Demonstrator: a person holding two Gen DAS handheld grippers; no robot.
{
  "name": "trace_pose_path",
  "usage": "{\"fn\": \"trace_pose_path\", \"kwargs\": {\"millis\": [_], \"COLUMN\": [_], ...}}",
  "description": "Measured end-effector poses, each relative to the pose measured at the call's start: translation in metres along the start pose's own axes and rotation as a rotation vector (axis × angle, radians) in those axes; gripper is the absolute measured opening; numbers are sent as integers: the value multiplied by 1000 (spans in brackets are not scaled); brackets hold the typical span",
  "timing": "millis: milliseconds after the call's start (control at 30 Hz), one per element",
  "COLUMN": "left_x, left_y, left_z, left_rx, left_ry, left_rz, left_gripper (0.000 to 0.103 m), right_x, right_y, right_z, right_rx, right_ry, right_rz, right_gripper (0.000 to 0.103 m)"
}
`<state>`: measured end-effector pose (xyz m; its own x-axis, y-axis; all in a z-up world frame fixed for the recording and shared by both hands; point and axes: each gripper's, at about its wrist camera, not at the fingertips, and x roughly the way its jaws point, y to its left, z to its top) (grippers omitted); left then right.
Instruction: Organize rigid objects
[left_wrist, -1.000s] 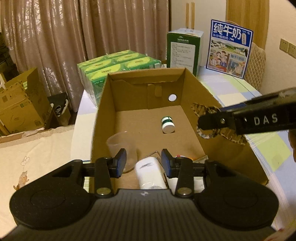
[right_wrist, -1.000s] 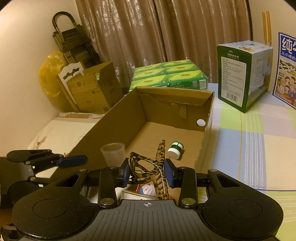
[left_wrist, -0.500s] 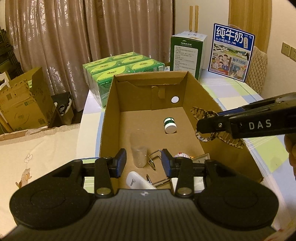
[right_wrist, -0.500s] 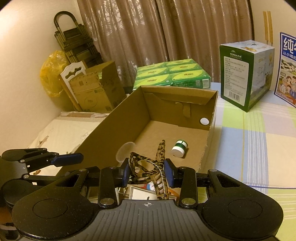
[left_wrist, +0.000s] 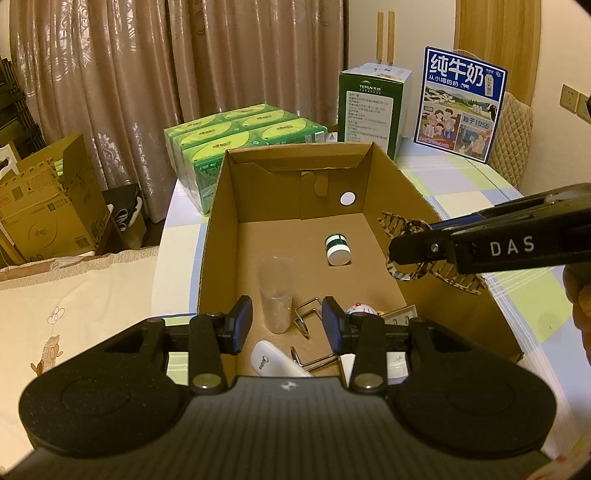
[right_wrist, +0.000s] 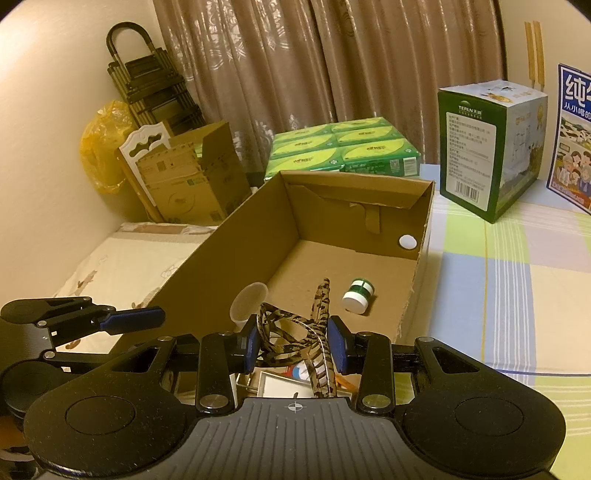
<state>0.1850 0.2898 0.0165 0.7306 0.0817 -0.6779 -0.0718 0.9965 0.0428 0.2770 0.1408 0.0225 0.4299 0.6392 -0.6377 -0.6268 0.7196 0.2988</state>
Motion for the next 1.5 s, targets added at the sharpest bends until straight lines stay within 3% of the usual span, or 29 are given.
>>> {"fn": "trace_pose_path", "kwargs": {"millis": [533,667,833,1167,1500], "left_x": [3,1,-7,-38,-93], "left_y": [1,0,-1,-12,-29], "left_z": [2,0,-1,-4,-11], "left_rx": [-7,-13,-29,-60,-87], "left_ry": [-2,-1,-11,-34,-59], "left_rz": [-3,8,9,18,23], "left_gripper": [36,36,37,48,68], "right_x": [6,0,-13,-52,-111], "right_y": [-7,-9,-13,-9,13], "right_z": [0,1,3,-9,-40], "right_rx": [10,23,48,89,74], "right_ry": [-23,-59,-80,-84,-104], "right_rz": [1,12,4,-11,-24], "right_gripper": [36,50,53,62,77]}}
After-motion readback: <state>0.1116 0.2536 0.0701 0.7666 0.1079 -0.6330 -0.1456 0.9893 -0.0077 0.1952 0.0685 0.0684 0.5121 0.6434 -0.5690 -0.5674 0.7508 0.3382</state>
